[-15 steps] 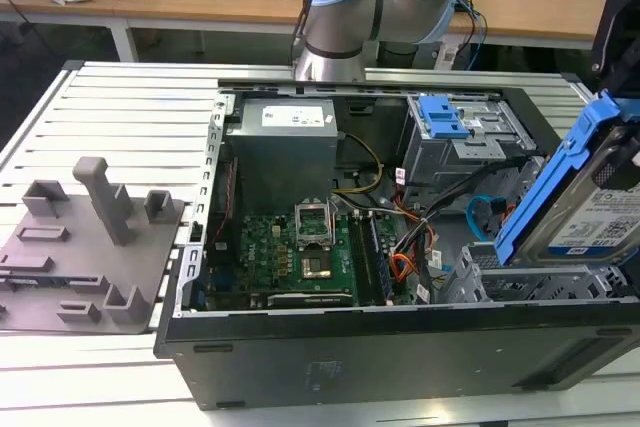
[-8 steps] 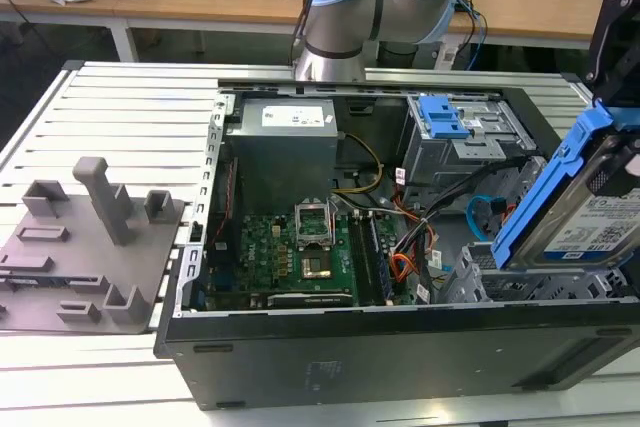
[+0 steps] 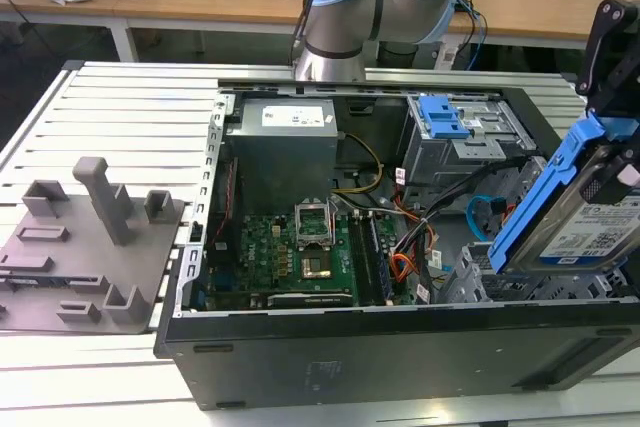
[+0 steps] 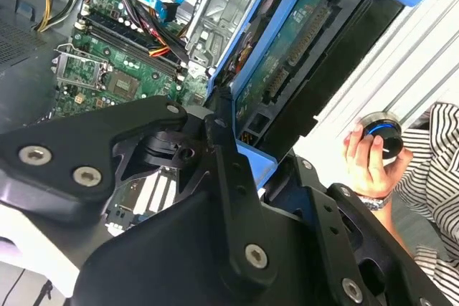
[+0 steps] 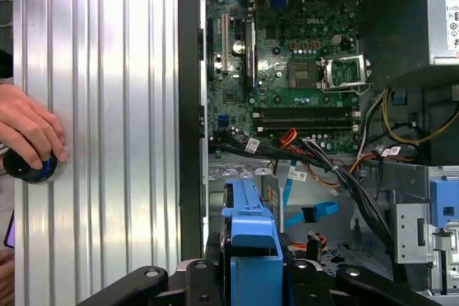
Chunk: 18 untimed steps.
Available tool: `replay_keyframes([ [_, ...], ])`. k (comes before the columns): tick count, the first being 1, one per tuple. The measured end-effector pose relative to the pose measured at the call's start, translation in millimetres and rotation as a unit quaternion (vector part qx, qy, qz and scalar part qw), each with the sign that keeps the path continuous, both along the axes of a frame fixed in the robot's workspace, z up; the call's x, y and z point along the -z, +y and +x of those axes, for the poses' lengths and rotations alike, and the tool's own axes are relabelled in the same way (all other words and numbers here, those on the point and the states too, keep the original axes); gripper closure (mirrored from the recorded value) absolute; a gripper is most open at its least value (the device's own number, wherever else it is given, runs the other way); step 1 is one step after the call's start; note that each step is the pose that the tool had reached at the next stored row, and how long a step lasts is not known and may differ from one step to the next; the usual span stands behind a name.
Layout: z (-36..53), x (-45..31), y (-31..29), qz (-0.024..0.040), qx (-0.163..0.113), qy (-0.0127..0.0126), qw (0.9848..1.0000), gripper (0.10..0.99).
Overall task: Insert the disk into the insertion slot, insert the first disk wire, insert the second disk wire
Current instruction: 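Insert the disk into the insertion slot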
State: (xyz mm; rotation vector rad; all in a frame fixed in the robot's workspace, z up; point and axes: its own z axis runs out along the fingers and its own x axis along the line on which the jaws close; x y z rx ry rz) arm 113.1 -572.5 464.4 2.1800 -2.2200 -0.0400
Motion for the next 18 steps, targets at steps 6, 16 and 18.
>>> replay_keyframes([
  [6, 0.0, 4.1, 1.1, 0.0001, 0.000, 0.0000, 1.0000, 0.722],
  [16, 2.2, 5.8, 21.9, -0.0005, 0.000, 0.0000, 1.0000, 0.722],
  [18, 2.3, 7.1, 21.9, -0.0006, 0.000, 0.0000, 1.0000, 0.722],
])
